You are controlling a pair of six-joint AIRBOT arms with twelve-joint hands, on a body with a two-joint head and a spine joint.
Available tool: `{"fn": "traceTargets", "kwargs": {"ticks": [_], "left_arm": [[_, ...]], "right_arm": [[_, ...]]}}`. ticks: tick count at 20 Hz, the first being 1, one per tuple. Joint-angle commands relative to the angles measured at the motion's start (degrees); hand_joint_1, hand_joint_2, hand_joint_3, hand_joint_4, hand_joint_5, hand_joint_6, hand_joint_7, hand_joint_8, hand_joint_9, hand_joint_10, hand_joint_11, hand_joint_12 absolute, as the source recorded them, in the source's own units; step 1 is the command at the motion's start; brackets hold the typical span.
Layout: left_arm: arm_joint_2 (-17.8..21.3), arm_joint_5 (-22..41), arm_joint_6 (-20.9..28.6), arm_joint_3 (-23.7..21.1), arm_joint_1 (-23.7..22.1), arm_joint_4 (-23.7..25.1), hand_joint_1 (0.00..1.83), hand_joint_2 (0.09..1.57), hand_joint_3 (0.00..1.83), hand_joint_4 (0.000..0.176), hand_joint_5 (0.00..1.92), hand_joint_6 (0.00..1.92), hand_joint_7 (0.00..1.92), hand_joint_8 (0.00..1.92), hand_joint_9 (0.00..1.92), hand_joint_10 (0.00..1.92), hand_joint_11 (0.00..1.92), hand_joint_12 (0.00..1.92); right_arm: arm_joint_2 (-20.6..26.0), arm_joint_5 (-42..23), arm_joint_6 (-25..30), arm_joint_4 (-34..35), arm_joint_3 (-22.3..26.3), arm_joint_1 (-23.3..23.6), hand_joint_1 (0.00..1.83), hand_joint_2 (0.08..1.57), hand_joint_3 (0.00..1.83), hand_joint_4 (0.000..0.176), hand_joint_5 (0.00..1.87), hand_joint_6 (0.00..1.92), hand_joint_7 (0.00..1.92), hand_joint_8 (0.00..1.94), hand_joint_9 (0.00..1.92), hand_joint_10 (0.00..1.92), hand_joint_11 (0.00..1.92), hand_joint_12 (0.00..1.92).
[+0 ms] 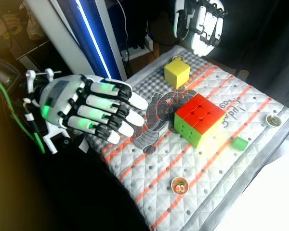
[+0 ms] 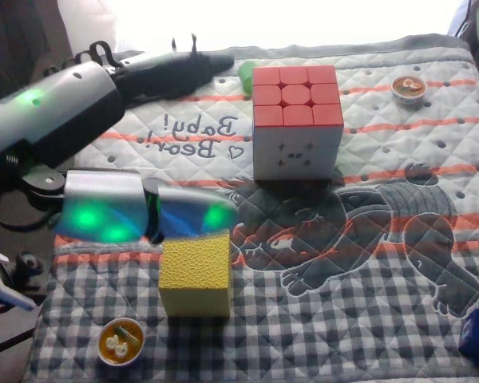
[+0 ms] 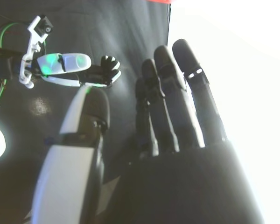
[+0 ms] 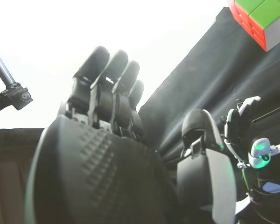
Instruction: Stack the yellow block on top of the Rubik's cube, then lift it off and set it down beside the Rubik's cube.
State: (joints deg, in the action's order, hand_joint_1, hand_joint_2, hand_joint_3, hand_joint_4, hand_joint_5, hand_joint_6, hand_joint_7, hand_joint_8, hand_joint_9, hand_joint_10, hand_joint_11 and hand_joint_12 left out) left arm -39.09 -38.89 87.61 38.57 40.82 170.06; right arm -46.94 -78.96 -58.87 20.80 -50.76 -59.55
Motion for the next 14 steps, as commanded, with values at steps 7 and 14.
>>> {"fn": "traceTargets", "kwargs": {"ticks": [7, 14], "left_arm": [[-0.89, -9.50, 0.52, 0.81, -0.94, 0.71, 0.66, 0.77, 0.00, 0.051, 0.19, 0.01, 0.12, 0.00, 0.11, 0.01, 0.00, 1.14], [-3.10, 6.87, 0.51, 2.81, -3.08, 2.52, 0.66, 0.69, 0.00, 0.099, 0.14, 0.01, 0.09, 0.00, 0.05, 0.01, 0.00, 0.77]], "right_arm": [[-0.22, -6.74, 0.05, -0.94, -0.33, 0.79, 0.98, 1.24, 0.00, 0.000, 0.73, 1.37, 0.70, 1.06, 0.58, 1.39, 0.43, 1.83], [-0.21, -6.73, 0.05, -0.93, -0.46, 0.47, 0.87, 1.14, 0.00, 0.000, 0.57, 0.95, 0.73, 1.07, 0.52, 1.38, 0.25, 1.92]]}}
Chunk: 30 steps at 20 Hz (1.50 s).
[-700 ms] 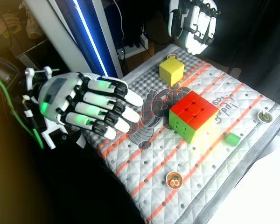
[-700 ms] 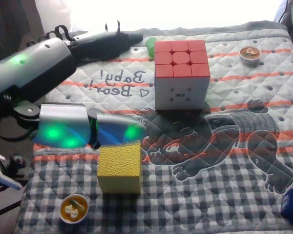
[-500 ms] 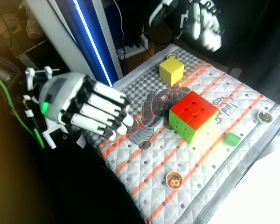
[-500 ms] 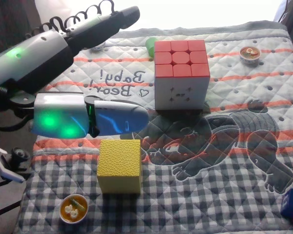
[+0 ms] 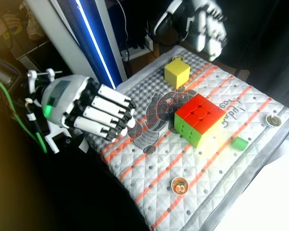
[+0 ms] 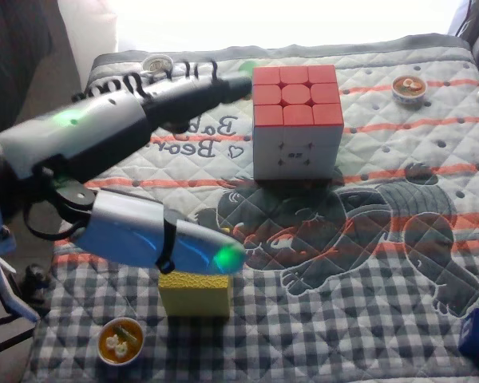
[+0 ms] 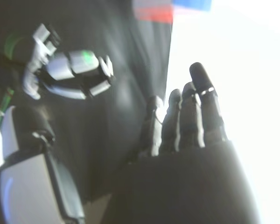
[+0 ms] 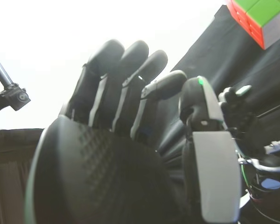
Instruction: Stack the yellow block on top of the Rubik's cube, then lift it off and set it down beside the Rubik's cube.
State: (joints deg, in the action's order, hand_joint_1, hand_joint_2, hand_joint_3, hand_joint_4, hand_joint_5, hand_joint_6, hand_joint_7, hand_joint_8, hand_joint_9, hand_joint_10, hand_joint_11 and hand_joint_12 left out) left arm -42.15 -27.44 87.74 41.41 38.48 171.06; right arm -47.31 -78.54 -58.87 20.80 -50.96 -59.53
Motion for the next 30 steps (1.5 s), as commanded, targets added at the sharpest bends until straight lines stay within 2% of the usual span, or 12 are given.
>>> {"fn": "traceTargets", "kwargs": {"ticks": [1, 2, 5, 6, 10, 12, 14, 18, 21, 22, 23, 30], "left_arm": [[-0.65, -1.37, 0.37, 0.57, -0.86, 1.51, 0.68, 0.68, 0.00, 0.105, 0.13, 0.00, 0.09, 0.00, 0.04, 0.00, 0.00, 0.70], [-1.24, 0.75, 0.36, 1.13, -0.84, 1.51, 0.71, 0.67, 0.00, 0.097, 0.15, 0.00, 0.10, 0.00, 0.03, 0.00, 0.00, 0.71], [-3.35, 6.59, 0.38, 3.24, -0.84, 1.51, 0.66, 0.71, 0.00, 0.058, 0.13, 0.00, 0.07, 0.00, 0.00, 0.00, 0.00, 0.64], [-4.12, 8.30, 0.38, 3.88, -0.80, 1.51, 0.65, 0.72, 0.01, 0.046, 0.14, 0.00, 0.07, 0.00, 0.00, 0.00, 0.00, 0.55], [-6.26, 13.86, 0.39, 5.96, 0.66, 1.00, 0.68, 0.76, 0.01, 0.023, 0.13, 0.00, 0.06, 0.01, 0.00, 0.00, 0.00, 0.36], [-7.02, 15.19, 0.42, 6.68, 1.39, 0.79, 0.66, 0.77, 0.01, 0.045, 0.11, 0.00, 0.05, 0.00, 0.00, 0.00, 0.00, 0.28], [-7.92, 16.80, 0.45, 7.62, 1.66, 0.49, 0.60, 0.78, 0.01, 0.052, 0.08, 0.00, 0.03, 0.01, 0.00, 0.00, 0.00, 0.17], [-8.59, 18.76, 0.49, 8.64, 2.65, 0.15, 0.72, 0.89, 0.02, 0.015, 0.24, 0.02, 0.14, 0.02, 0.05, 0.01, 0.00, 0.47], [-9.79, 19.02, 0.50, 9.61, 3.13, -0.09, 0.94, 1.13, 0.01, 0.000, 0.73, 0.08, 0.33, 0.01, 0.20, 0.03, 0.00, 0.98], [-9.95, 18.82, 0.51, 9.76, 3.23, -0.09, 0.99, 1.20, 0.01, 0.007, 0.77, 1.04, 0.40, 0.01, 0.26, 0.04, 0.00, 1.12], [-9.95, 18.50, 0.51, 9.83, 3.27, -0.14, 0.99, 1.25, 0.01, 0.000, 0.72, 1.33, 0.46, 0.02, 0.29, 0.04, 0.00, 1.08], [-7.30, 5.98, 0.47, 8.34, 4.12, -6.18, 1.05, 1.23, 0.00, 0.000, 0.77, 1.32, 0.65, 0.05, 0.44, 0.08, 0.00, 1.22]], "right_arm": [[0.17, -7.14, 0.05, -0.93, -0.29, 0.46, 0.86, 1.13, 0.00, 0.000, 0.59, 0.91, 0.74, 1.06, 0.53, 1.37, 0.25, 1.92], [0.17, -7.13, 0.05, -0.93, -0.30, 0.46, 0.93, 1.21, 0.01, 0.012, 0.71, 1.26, 0.76, 1.05, 0.57, 1.37, 0.30, 1.92], [0.17, -7.13, 0.05, -0.93, -0.30, 0.54, 0.94, 1.25, 0.00, 0.061, 0.72, 1.38, 0.80, 0.98, 0.61, 1.29, 0.32, 1.91], [0.17, -7.13, 0.05, -0.94, -0.30, 0.56, 0.95, 1.25, 0.00, 0.034, 0.71, 1.39, 0.81, 0.96, 0.60, 1.25, 0.25, 1.88], [0.17, -7.13, 0.14, -1.01, -0.35, 0.79, 0.94, 1.25, 0.00, 0.052, 0.72, 1.39, 0.81, 0.94, 0.58, 1.24, 0.19, 1.86], [0.17, -7.13, 0.21, -1.06, -0.35, 0.85, 0.97, 1.26, 0.00, 0.000, 0.71, 1.40, 0.82, 0.91, 0.62, 1.20, 0.30, 1.79], [0.17, -7.13, 0.43, -1.12, -0.40, 0.85, 0.98, 1.26, 0.00, 0.000, 0.70, 1.41, 0.82, 0.91, 0.62, 1.19, 0.31, 1.77], [0.17, -7.14, 1.09, -1.54, -0.57, 1.13, 0.98, 1.24, 0.00, 0.000, 0.74, 1.36, 0.87, 0.92, 0.63, 1.20, 0.23, 1.80], [0.17, -7.14, 1.59, -1.60, -0.58, 1.14, 1.01, 1.26, 0.00, 0.000, 0.72, 1.39, 0.92, 0.85, 0.66, 1.13, 0.27, 1.77], [0.17, -7.15, 1.73, -1.61, -0.60, 1.14, 1.02, 1.25, 0.00, 0.000, 0.72, 1.39, 0.93, 0.85, 0.67, 1.14, 0.31, 1.77], [0.17, -7.15, 1.80, -1.62, -0.62, 1.14, 1.03, 1.25, 0.00, 0.000, 0.73, 1.38, 0.93, 0.85, 0.69, 1.16, 0.35, 1.78], [0.17, -7.16, 1.89, -1.59, -0.61, 1.07, 1.19, 1.22, 0.00, 0.000, 0.64, 1.39, 0.92, 1.23, 0.73, 1.18, 0.39, 1.76]]}}
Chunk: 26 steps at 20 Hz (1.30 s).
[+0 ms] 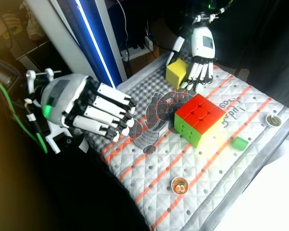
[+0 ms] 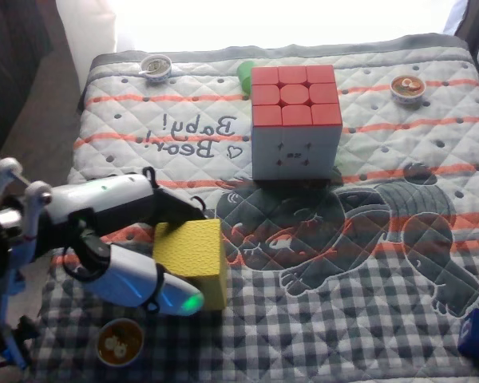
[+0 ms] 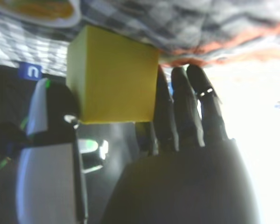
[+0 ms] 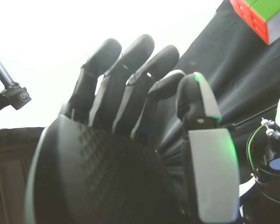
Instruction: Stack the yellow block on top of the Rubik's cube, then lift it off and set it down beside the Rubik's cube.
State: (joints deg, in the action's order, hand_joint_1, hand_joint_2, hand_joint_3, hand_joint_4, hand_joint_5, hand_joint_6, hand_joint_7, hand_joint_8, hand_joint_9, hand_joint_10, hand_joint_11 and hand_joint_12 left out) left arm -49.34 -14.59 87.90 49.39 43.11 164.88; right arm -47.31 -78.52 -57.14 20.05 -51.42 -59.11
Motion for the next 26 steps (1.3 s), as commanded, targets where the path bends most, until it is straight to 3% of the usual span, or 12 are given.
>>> {"fn": "traceTargets", "kwargs": {"ticks": [1, 6, 8, 9, 10, 11, 13, 14, 15, 17, 19, 26], "left_arm": [[0.88, -10.04, 0.30, -0.57, -0.62, -0.28, 1.02, 1.23, 0.00, 0.000, 0.76, 1.33, 0.64, 0.02, 0.40, 0.25, 0.00, 1.36], [4.51, -23.66, 0.36, -3.81, -1.64, -0.39, 1.02, 1.20, 0.00, 0.001, 0.82, 1.25, 0.69, 0.03, 0.26, 0.62, 0.00, 1.34], [5.32, -28.22, 0.49, -4.59, -1.95, -0.36, 0.98, 1.21, 0.00, 0.069, 0.79, 1.29, 0.70, 0.02, 0.29, 0.55, 0.00, 1.29], [5.59, -30.15, 0.52, -4.85, -2.23, -0.13, 0.96, 1.20, 0.00, 0.133, 0.80, 1.27, 0.68, 0.01, 0.30, 0.42, 0.00, 1.13], [5.64, -31.28, 0.52, -4.86, -2.71, 0.18, 0.96, 1.20, 0.00, 0.140, 0.81, 1.26, 0.67, 0.00, 0.34, 0.27, 0.00, 1.05], [5.63, -32.00, 0.52, -4.63, -3.42, 0.52, 0.98, 1.19, 0.00, 0.103, 0.82, 1.25, 0.68, 0.00, 0.39, 0.17, 0.00, 1.03], [4.97, -32.35, 0.52, -3.36, -5.76, 1.02, 0.98, 1.20, 0.00, 0.101, 0.81, 1.27, 0.69, 0.00, 0.44, 0.10, 0.00, 1.05], [4.11, -32.17, 0.52, -2.24, -7.43, 1.29, 1.01, 1.20, 0.00, 0.031, 0.82, 1.25, 0.69, 0.00, 0.46, 0.09, 0.00, 1.07], [2.97, -31.51, 0.52, -0.97, -8.99, 1.49, 1.07, 1.19, 0.00, 0.000, 0.83, 1.23, 0.67, 0.01, 0.48, 0.09, 0.00, 1.20], [0.68, -28.96, 0.52, 1.28, -12.26, 2.65, 1.12, 1.19, 0.00, 0.000, 0.83, 1.23, 0.69, 0.03, 0.47, 0.40, 0.05, 1.61], [-1.34, -26.22, 0.52, 3.22, -15.33, 3.70, 1.13, 1.17, 0.00, 0.000, 0.87, 1.18, 0.76, 0.10, 0.32, 0.77, 0.00, 1.65], [-11.39, -16.61, 0.54, 12.90, -22.11, 3.54, 1.11, 1.15, 0.00, 0.000, 0.91, 1.12, 0.71, 0.10, 0.33, 0.66, 0.00, 1.58]], "right_arm": [[0.17, -7.18, 0.19, -0.84, -0.16, 0.62, 1.19, 1.23, 0.00, 0.000, 0.63, 1.38, 0.91, 1.28, 0.71, 1.23, 0.36, 1.82], [0.17, -7.19, 0.19, -0.79, -0.19, 0.50, 1.18, 1.25, 0.00, 0.000, 0.62, 1.37, 0.87, 1.36, 0.69, 1.37, 0.40, 1.90], [0.17, -7.19, 0.19, -0.76, -0.22, 0.47, 1.17, 1.27, 0.00, 0.000, 0.59, 1.40, 0.84, 1.42, 0.68, 1.37, 0.41, 1.88], [0.17, -7.19, 0.19, -0.76, -0.23, 0.46, 1.17, 1.27, 0.00, 0.000, 0.59, 1.41, 0.83, 1.43, 0.68, 1.40, 0.42, 1.89], [0.16, -7.18, 0.19, -0.76, -0.25, 0.46, 1.17, 1.27, 0.00, 0.000, 0.58, 1.42, 0.83, 1.43, 0.71, 1.38, 0.46, 1.86], [0.16, -7.18, 0.19, -0.75, -0.26, 0.46, 1.17, 1.28, 0.00, 0.000, 0.58, 1.42, 0.83, 1.44, 0.71, 1.37, 0.46, 1.84], [0.07, -7.17, 0.19, -0.75, -0.33, 0.46, 1.17, 1.28, 0.00, 0.000, 0.56, 1.44, 0.82, 1.45, 0.70, 1.35, 0.45, 1.83], [-0.05, -7.16, 0.19, -0.74, -0.41, 0.44, 1.16, 1.29, 0.00, 0.000, 0.55, 1.46, 0.81, 1.46, 0.71, 1.34, 0.47, 1.81], [-0.14, -7.16, 0.19, -0.73, -0.49, 0.43, 1.15, 1.30, 0.00, 0.000, 0.54, 1.48, 0.79, 1.48, 0.70, 1.34, 0.47, 1.80], [-0.25, -7.15, 0.19, -0.73, -0.60, 0.39, 1.15, 1.30, 0.00, 0.000, 0.55, 1.48, 0.79, 1.47, 0.70, 1.32, 0.45, 1.78], [-0.33, -7.15, 0.19, -0.73, -0.68, 0.39, 0.98, 1.33, 0.00, 0.000, 0.62, 1.53, 0.83, 1.07, 0.72, 1.32, 0.47, 1.84], [-1.21, -6.82, 0.19, -0.77, -1.36, 0.45, 0.95, 1.35, 0.00, 0.000, 0.58, 1.58, 0.78, 1.05, 0.62, 1.37, 0.39, 1.86]]}}
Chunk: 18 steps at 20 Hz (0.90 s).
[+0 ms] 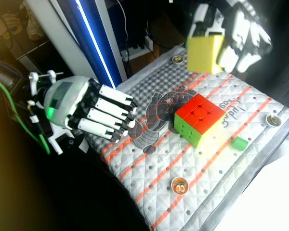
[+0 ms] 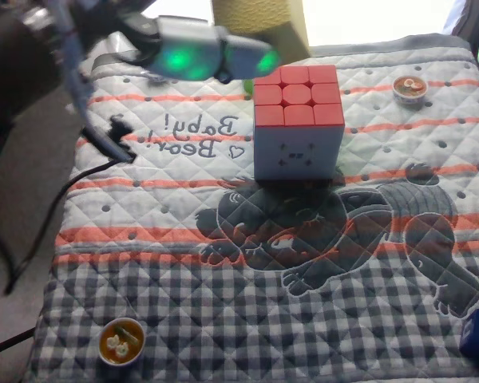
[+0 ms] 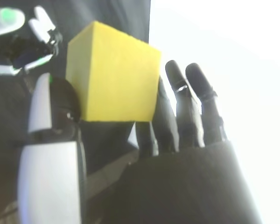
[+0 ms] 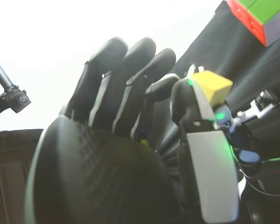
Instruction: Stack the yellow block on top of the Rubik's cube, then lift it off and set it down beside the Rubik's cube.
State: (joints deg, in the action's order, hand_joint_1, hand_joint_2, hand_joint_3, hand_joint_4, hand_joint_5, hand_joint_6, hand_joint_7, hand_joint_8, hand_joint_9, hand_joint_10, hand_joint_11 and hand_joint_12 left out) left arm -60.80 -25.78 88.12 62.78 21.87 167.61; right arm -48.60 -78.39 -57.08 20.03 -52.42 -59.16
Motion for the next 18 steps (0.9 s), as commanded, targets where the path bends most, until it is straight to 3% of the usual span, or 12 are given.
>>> {"fn": "traceTargets", "kwargs": {"ticks": [1, 4, 6, 8, 10, 12, 14, 15, 16, 17, 18], "left_arm": [[-1.12, -4.53, 0.33, 0.80, -1.14, 0.34, 1.12, 1.17, 0.00, 0.000, 0.87, 1.17, 0.71, 0.11, 0.33, 0.72, 0.00, 1.56], [-5.55, -1.05, 0.33, 5.63, -1.75, -1.88, 1.13, 1.17, 0.00, 0.000, 0.88, 1.15, 0.76, 0.14, 0.35, 0.73, 0.00, 1.54], [-7.89, 0.72, 0.34, 8.32, -1.80, -3.46, 1.13, 1.15, 0.00, 0.000, 0.91, 1.11, 0.75, 0.13, 0.25, 0.71, 0.00, 1.42], [-10.33, 2.75, 0.34, 11.01, -1.79, -4.60, 1.12, 1.18, 0.00, 0.000, 0.86, 1.18, 0.66, 0.05, 0.17, 0.58, 0.00, 1.20], [-12.68, 4.64, 0.37, 13.60, -1.77, -5.56, 1.12, 1.18, 0.00, 0.000, 0.84, 1.21, 0.63, 0.02, 0.21, 0.46, 0.00, 0.98], [-14.27, 6.26, 0.38, 15.56, -1.55, -6.60, 1.12, 1.19, 0.00, 0.000, 0.84, 1.22, 0.52, 0.00, 0.21, 0.24, 0.00, 0.74], [-14.88, 7.11, 0.39, 16.44, -1.17, -7.28, 1.10, 1.18, 0.00, 0.000, 0.85, 1.20, 0.41, 0.00, 0.15, 0.10, 0.00, 0.42], [-14.95, 7.31, 0.39, 16.57, -1.00, -7.47, 1.01, 1.18, 0.00, 0.035, 0.83, 1.22, 0.43, 0.01, 0.19, 0.09, 0.00, 0.62], [-14.96, 7.53, 0.39, 16.58, -0.83, -7.48, 0.94, 1.07, 0.00, 0.000, 0.68, 0.77, 0.47, 0.01, 0.25, 0.10, 0.00, 0.82], [-14.96, 7.58, 0.39, 16.58, -0.71, -7.48, 0.90, 0.99, 0.00, 0.000, 0.60, 0.42, 0.42, 0.00, 0.24, 0.09, 0.00, 0.92], [-14.96, 7.66, 0.39, 16.59, -0.62, -7.47, 0.90, 0.96, 0.00, 0.009, 0.56, 0.22, 0.37, 0.00, 0.23, 0.07, 0.00, 0.95]], "right_arm": [[0.05, -6.88, 0.13, -0.76, -0.38, 0.50, 0.95, 1.35, 0.00, 0.000, 0.58, 1.58, 0.79, 1.04, 0.64, 1.34, 0.40, 1.84], [-0.30, -6.52, 0.13, -0.81, -0.63, 0.66, 0.95, 1.36, 0.00, 0.000, 0.57, 1.59, 0.84, 0.95, 0.65, 1.21, 0.31, 1.79], [-0.56, -6.33, 0.13, -0.90, -0.85, 0.81, 0.93, 1.36, 0.00, 0.000, 0.57, 1.59, 0.85, 0.95, 0.66, 1.21, 0.30, 1.79], [-0.80, -6.15, 0.13, -1.00, -1.06, 0.94, 0.91, 1.36, 0.00, 0.000, 0.57, 1.59, 0.85, 0.90, 0.64, 1.15, 0.21, 1.78], [-0.84, -6.04, 0.14, -1.11, -1.12, 1.02, 0.93, 1.36, 0.00, 0.000, 0.57, 1.60, 0.84, 0.90, 0.66, 1.17, 0.30, 1.75], [-0.88, -5.97, 0.16, -1.16, -1.14, 1.03, 0.92, 1.36, 0.00, 0.000, 0.57, 1.60, 0.84, 0.90, 0.66, 1.17, 0.27, 1.76], [-0.91, -5.94, 0.18, -1.19, -1.19, 1.06, 0.92, 1.37, 0.00, 0.000, 0.55, 1.62, 0.83, 0.88, 0.67, 1.17, 0.32, 1.78], [-0.91, -5.93, 0.21, -1.20, -1.20, 1.09, 0.92, 1.37, 0.00, 0.000, 0.56, 1.61, 0.83, 0.89, 0.67, 1.17, 0.32, 1.78], [-0.92, -5.93, 0.22, -1.20, -1.20, 1.11, 0.95, 1.36, 0.00, 0.000, 0.57, 1.59, 0.83, 0.90, 0.67, 1.19, 0.31, 1.77], [-0.92, -5.93, 0.22, -1.20, -1.22, 1.11, 0.93, 1.36, 0.00, 0.000, 0.57, 1.59, 0.83, 0.89, 0.65, 1.17, 0.29, 1.77], [-0.92, -5.93, 0.24, -1.21, -1.23, 1.11, 0.93, 1.36, 0.00, 0.000, 0.57, 1.60, 0.82, 0.90, 0.62, 1.20, 0.27, 1.80]]}}
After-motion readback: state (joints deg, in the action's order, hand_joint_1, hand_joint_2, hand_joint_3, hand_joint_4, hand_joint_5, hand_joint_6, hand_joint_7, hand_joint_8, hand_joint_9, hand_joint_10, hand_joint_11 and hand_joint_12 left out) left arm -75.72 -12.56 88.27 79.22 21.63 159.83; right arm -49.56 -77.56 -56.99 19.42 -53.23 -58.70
